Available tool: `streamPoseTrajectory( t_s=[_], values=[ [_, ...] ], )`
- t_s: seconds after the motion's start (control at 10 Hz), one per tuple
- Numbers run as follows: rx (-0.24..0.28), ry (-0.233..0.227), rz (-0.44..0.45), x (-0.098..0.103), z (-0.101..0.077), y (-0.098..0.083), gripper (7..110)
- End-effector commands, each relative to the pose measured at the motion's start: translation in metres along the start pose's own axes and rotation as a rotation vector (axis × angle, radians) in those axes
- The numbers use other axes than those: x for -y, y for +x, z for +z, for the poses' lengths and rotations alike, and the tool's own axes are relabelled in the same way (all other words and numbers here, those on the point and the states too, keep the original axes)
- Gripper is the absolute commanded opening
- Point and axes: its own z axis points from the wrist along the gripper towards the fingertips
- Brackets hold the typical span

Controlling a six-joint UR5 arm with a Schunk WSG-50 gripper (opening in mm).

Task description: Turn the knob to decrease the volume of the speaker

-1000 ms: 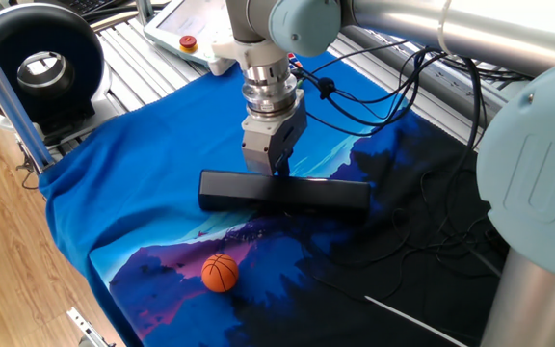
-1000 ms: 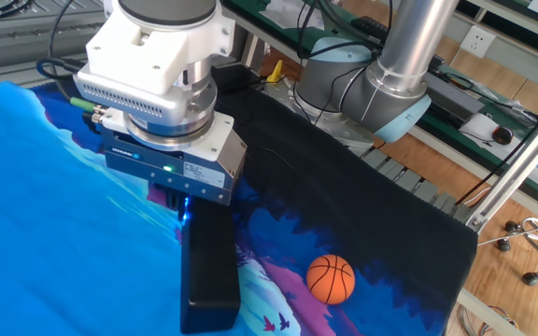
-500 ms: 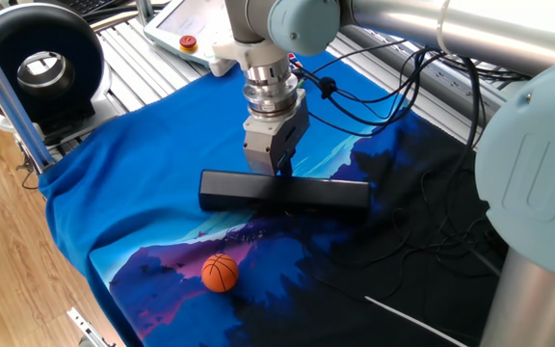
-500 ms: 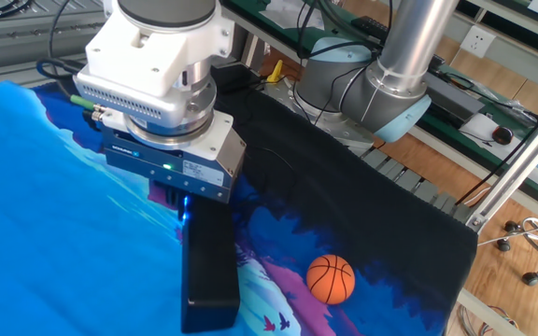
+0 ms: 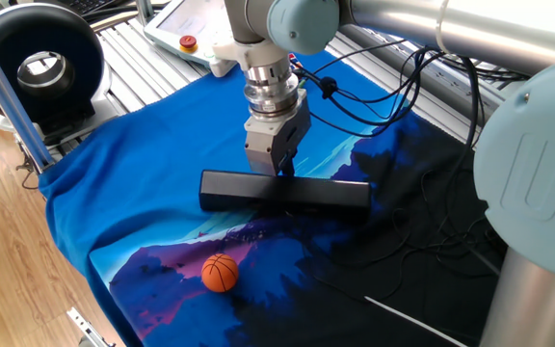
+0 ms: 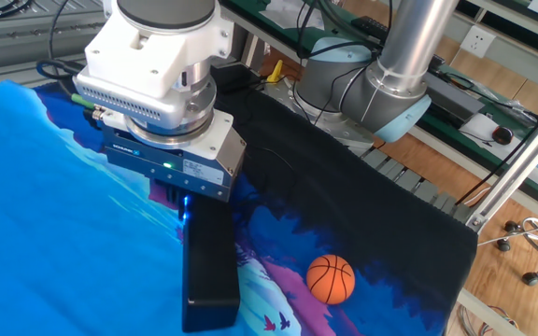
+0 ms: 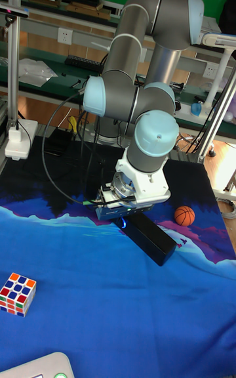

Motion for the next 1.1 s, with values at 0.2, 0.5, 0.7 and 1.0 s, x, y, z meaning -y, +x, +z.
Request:
streamPoseTrajectory(
  t_s=[0.2, 0.5, 0.7, 1.0],
  values=[
    [-0.009, -0.006, 0.004, 0.001, 0.000, 0.003, 7],
    [-0.023, -0.007, 0.004, 0.001, 0.002, 0.007, 7],
    [-0.023, -0.009, 0.005, 0.001, 0.006, 0.008, 7],
    [-0.017, -0.013, 0.010, 0.001, 0.015, 0.009, 7]
  ],
)
